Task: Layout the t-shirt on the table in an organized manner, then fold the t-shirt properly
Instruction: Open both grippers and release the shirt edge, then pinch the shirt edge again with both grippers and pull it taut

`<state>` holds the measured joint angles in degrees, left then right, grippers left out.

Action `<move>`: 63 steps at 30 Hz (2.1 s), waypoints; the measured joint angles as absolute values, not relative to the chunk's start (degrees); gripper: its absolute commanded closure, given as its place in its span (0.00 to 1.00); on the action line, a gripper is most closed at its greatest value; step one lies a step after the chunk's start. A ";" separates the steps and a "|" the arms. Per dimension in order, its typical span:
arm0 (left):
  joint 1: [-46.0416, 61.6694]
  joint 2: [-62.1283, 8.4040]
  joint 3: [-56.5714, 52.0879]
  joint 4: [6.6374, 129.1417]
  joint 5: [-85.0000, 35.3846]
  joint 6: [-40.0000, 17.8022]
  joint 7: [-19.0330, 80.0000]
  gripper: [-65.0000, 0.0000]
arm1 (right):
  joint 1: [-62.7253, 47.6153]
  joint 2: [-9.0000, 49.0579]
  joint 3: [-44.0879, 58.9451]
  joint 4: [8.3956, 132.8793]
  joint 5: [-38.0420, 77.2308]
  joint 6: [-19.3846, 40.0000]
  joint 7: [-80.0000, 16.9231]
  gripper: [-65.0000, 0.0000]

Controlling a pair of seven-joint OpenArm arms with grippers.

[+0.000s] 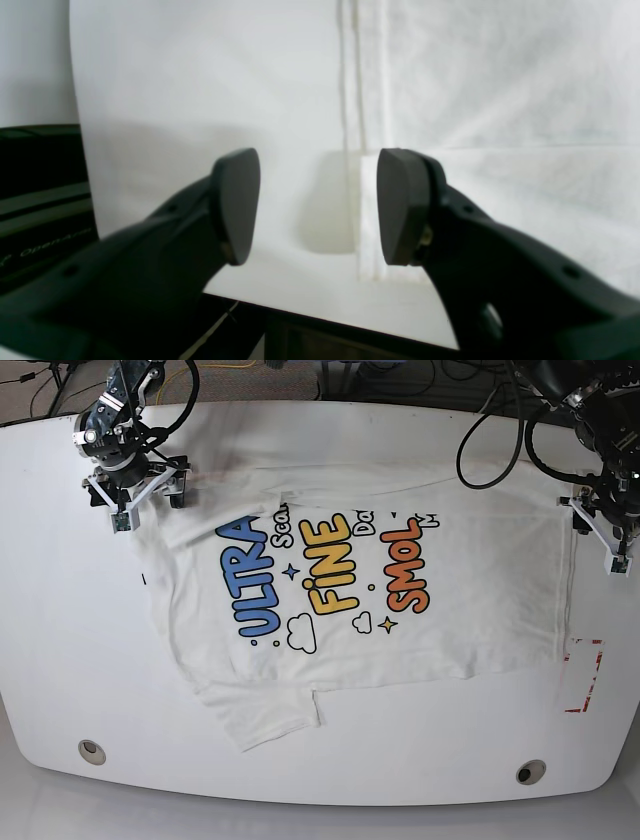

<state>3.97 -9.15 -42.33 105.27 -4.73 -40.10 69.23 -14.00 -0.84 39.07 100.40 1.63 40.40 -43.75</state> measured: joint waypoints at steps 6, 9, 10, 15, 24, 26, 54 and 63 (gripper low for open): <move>5.45 -9.32 -42.41 105.14 -4.45 -40.10 69.21 0.47 | -13.10 -0.16 40.25 98.02 1.87 39.92 -43.16 0.25; 5.54 -9.15 -42.37 105.03 -4.54 -40.12 69.06 0.47 | -12.93 -0.19 40.25 97.23 2.22 39.92 -42.52 0.34; 5.69 -9.13 -42.37 105.01 -4.49 -40.07 68.86 0.47 | -12.91 -0.21 40.25 96.97 2.46 39.92 -42.48 0.36; 8.40 -9.04 -42.37 104.95 -4.69 -40.12 68.86 0.47 | -12.91 -0.32 40.14 96.82 2.70 40.12 -42.41 0.42; 9.26 -8.38 -42.15 100.79 -4.82 -40.10 68.88 0.47 | -12.91 -0.34 40.03 96.73 2.85 40.10 -42.22 0.42; 9.37 -8.43 -42.15 99.48 -4.69 -40.10 68.88 0.47 | -12.88 -0.32 40.03 96.73 2.87 40.10 -42.22 0.43; 8.88 -9.93 -42.06 88.58 -7.62 -40.16 58.48 0.93 | -13.10 -0.62 39.77 96.71 3.07 40.58 -42.17 0.83; 12.62 -10.39 -39.97 90.94 -7.75 -39.90 57.12 0.93 | -16.62 -0.40 39.99 98.41 3.29 40.53 -41.12 0.83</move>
<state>12.62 -10.39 -39.97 90.94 -7.75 -39.90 57.12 -16.62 -0.40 39.99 98.41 3.29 40.53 -41.12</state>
